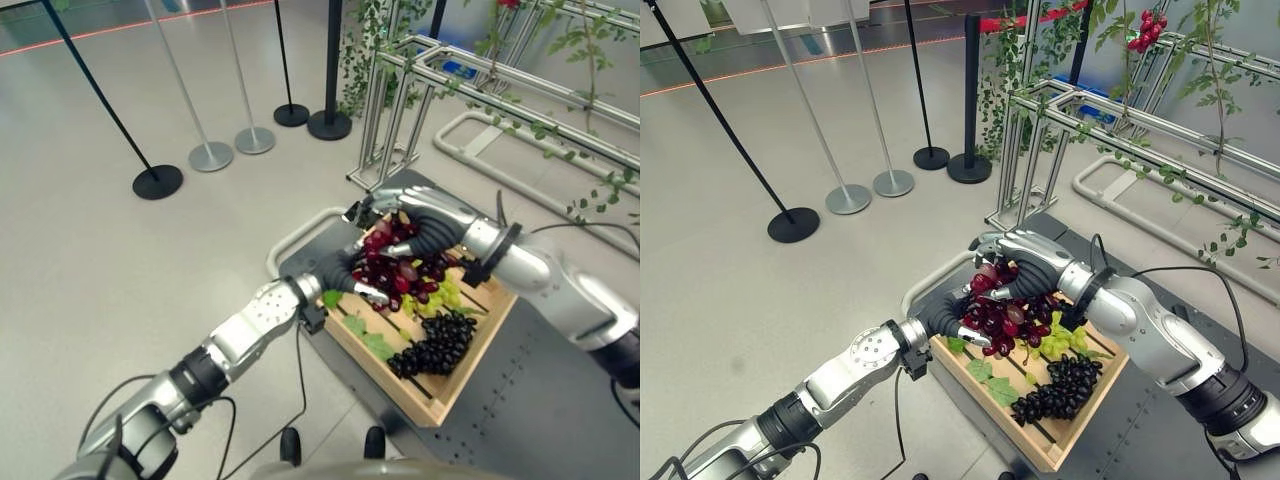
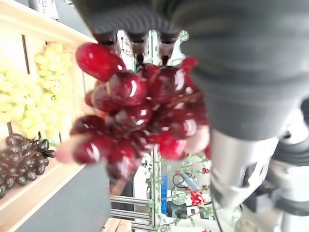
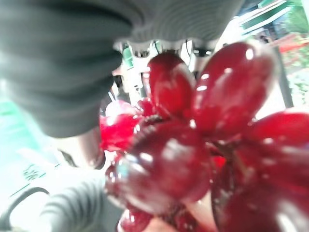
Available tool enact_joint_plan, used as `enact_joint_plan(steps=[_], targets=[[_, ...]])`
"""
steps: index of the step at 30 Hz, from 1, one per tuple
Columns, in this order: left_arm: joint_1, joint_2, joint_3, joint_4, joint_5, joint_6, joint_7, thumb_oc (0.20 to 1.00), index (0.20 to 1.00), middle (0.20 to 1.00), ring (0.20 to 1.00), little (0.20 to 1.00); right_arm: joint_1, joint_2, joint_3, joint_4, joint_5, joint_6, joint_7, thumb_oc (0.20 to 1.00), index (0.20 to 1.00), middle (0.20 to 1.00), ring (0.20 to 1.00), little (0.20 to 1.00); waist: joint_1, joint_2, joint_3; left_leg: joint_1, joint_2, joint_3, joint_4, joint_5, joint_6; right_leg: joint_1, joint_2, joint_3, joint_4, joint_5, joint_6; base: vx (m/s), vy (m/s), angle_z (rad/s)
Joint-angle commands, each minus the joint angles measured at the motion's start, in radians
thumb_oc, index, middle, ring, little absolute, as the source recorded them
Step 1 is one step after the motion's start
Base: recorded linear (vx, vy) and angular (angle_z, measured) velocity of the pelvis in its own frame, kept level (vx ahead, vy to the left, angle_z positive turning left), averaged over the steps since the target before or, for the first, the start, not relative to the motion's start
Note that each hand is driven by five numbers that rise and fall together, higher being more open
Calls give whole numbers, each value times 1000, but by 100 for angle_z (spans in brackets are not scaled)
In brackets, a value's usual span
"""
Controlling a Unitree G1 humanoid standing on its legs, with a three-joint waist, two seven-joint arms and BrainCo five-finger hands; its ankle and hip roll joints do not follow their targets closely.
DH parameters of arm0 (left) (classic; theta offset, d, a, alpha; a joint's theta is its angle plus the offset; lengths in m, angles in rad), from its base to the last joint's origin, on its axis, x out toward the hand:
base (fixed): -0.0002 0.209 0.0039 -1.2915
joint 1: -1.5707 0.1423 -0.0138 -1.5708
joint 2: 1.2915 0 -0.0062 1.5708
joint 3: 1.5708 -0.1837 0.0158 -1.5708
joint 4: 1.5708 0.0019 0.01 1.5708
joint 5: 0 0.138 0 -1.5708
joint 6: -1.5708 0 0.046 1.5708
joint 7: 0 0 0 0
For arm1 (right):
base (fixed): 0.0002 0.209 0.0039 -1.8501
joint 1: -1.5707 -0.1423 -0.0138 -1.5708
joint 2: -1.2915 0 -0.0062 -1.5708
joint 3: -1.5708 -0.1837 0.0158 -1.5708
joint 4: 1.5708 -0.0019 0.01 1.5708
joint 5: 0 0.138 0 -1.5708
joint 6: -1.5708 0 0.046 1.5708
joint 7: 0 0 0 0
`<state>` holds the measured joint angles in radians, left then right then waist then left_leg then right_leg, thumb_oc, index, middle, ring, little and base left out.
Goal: Pick up the fruits from the basket on one side to the basket on the other side
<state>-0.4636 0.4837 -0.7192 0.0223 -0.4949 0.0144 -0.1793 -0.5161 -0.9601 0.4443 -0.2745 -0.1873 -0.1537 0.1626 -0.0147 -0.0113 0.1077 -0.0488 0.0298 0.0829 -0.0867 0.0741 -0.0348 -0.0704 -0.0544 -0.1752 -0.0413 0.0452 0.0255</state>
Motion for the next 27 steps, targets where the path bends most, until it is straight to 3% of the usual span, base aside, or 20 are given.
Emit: enact_joint_plan(steps=[1, 17, 18, 27], targets=[[-78, -41, -49, 39, -41, -21, -5, 1000, 1000, 1000, 1000, 1000, -116, 14, 0, -125, -16, -62, -80, 200, 200, 200, 200, 200, -9, -67, -56, 12, -34, -2, 12, -40, 20, -37, -110, 5, 56, 68, 132, 0, 0, 0], [-114, -104, -91, 62, -135, -22, 29, 1000, 1000, 1000, 1000, 1000, -171, -3, 66, -143, -30, -76, -95, 200, 200, 200, 200, 200, -17, -65, -52, 10, -34, 1, 12, -39, 21, -44, -111, 9, 58, 72, 133, 0, 0, 0], [-109, -117, -91, 60, -167, -24, 38, 200, 200, 200, 200, 200, -173, -4, 71, -142, -34, -78, -102, 200, 200, 200, 200, 200, -18, -66, -52, 9, -33, 2, 13, -39, 21, -45, -111, 9, 58, 72, 133, 0, 0, 0], [-101, -146, -110, 55, -245, -30, 42, 200, 200, 200, 200, 200, -188, -10, 99, -142, -26, -92, -118, 200, 200, 200, 200, 200, -24, -66, -55, 10, -34, 5, 12, -40, 21, -46, -110, 10, 57, 73, 133, 0, 0, 0]])
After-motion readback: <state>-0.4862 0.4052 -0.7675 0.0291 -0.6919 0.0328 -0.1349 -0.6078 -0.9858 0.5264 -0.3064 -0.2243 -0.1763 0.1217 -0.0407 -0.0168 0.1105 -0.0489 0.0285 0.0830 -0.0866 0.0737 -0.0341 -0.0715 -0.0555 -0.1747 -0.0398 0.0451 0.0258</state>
